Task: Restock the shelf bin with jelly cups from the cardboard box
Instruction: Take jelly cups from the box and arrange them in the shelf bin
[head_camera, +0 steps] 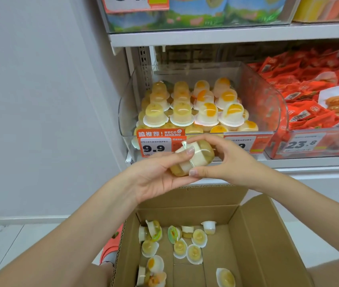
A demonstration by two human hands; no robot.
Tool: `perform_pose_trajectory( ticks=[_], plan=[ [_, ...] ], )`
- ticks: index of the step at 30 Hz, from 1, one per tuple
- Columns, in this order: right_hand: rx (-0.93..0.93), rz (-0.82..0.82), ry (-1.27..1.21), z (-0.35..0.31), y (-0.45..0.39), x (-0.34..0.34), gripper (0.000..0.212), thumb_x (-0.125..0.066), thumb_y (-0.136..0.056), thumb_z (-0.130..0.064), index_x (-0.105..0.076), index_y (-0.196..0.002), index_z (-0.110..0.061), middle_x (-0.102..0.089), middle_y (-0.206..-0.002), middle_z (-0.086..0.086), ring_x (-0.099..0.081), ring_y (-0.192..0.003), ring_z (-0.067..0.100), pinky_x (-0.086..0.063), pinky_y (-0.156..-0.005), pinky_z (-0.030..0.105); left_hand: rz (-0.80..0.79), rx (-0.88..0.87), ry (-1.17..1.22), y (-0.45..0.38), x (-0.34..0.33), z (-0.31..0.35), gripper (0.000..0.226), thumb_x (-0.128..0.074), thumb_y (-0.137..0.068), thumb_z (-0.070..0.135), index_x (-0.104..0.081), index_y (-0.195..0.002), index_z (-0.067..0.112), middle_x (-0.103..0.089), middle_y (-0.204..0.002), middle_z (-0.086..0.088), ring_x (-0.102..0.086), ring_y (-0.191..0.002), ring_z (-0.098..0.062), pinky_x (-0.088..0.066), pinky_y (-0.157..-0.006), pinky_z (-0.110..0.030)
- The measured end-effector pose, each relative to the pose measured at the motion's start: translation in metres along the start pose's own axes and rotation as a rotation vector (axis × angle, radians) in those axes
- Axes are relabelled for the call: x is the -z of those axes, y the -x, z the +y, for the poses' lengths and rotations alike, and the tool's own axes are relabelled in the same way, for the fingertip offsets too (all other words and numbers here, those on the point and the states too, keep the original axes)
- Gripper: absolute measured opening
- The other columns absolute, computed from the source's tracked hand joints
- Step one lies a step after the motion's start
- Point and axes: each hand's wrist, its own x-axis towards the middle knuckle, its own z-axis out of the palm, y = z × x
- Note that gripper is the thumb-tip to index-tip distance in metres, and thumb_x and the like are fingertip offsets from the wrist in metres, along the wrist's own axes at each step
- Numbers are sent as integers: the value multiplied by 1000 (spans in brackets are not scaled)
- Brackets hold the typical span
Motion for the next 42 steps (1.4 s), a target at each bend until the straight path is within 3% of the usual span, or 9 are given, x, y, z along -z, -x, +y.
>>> perform_pose_trajectory(
  ticks=[5,9,14,18,24,31,35,38,42],
  plan=[
    [85,160,-7,-21,-10,2,47,-86,-64,-23,-65,-107,-23,-66,-98,-13,-61,-90,-1,-48,-77,12,-10,-23,-89,11,2,18,49,-70,-75,31,-62,-119,10,-64,-123,-15,-65,-107,-35,-56,-86,-43],
    [91,415,194,-37,-66,17,51,-86,-65,-31,-67,-110,-19,-66,-101,-9,-60,-90,3,-46,-73,9,348,-119,-679,13,19,33,46,-56,-82,61,-68,-105,23,-69,-108,5,-67,-99,-14,-54,-88,-39],
    [-2,484,415,-31,-151,29,75,-83,-64,-45,-54,-126,-15,-60,-120,2,-56,-110,19,-50,-87,29,572,-332,-1153,-1,42,24,7,-64,-85,25,-64,-83,18,-65,-78,4,-60,-76,-15,-48,-67,-24],
    [-75,391,544,-25,-201,45,85,-84,-62,-46,-47,-132,-14,-54,-129,5,-52,-118,22,-40,-83,23,614,-366,-1332,-5,43,18,11,-61,-85,22,-62,-95,19,-64,-92,4,-61,-91,-16,-53,-81,-34],
    [-128,36,909,-35,-231,61,90,-83,-62,-49,-43,-137,-17,-52,-132,5,-52,-114,26,-44,-87,31,623,-384,-1393,-7,44,20,15,-59,-85,21,-63,-99,19,-63,-97,2,-59,-98,-19,-52,-83,-36],
    [-174,-149,1028,-37,-241,51,78,-81,-71,-33,-42,-137,-20,-51,-129,6,-53,-110,29,-51,-86,37,609,-379,-1395,-10,42,17,23,-58,-85,18,-60,-108,14,-64,-109,-3,-54,-110,-22,-51,-87,-39],
    [-172,-115,1036,-33,-239,55,84,-81,-70,-37,-38,-141,-21,-48,-137,7,-49,-119,30,-46,-97,41,601,-385,-1390,-10,44,17,22,-58,-85,17,-60,-108,16,-63,-110,-2,-54,-109,-21,-51,-87,-39],
    [-113,10,867,-39,-219,53,85,-81,-72,-33,-37,-143,-19,-45,-142,3,-46,-126,25,-41,-102,35,579,-394,-1451,-8,47,16,21,-58,-85,16,-60,-106,13,-63,-111,-3,-56,-108,-22,-51,-88,-40],
    [272,305,735,-35,-138,32,36,-70,-81,-16,-61,-116,-14,-61,-111,0,-57,-101,18,-48,-92,34,475,-275,-1525,-6,51,9,19,-62,-85,19,-63,-103,15,-59,-107,2,-56,-101,-18,-49,-86,-31]
  ],
)
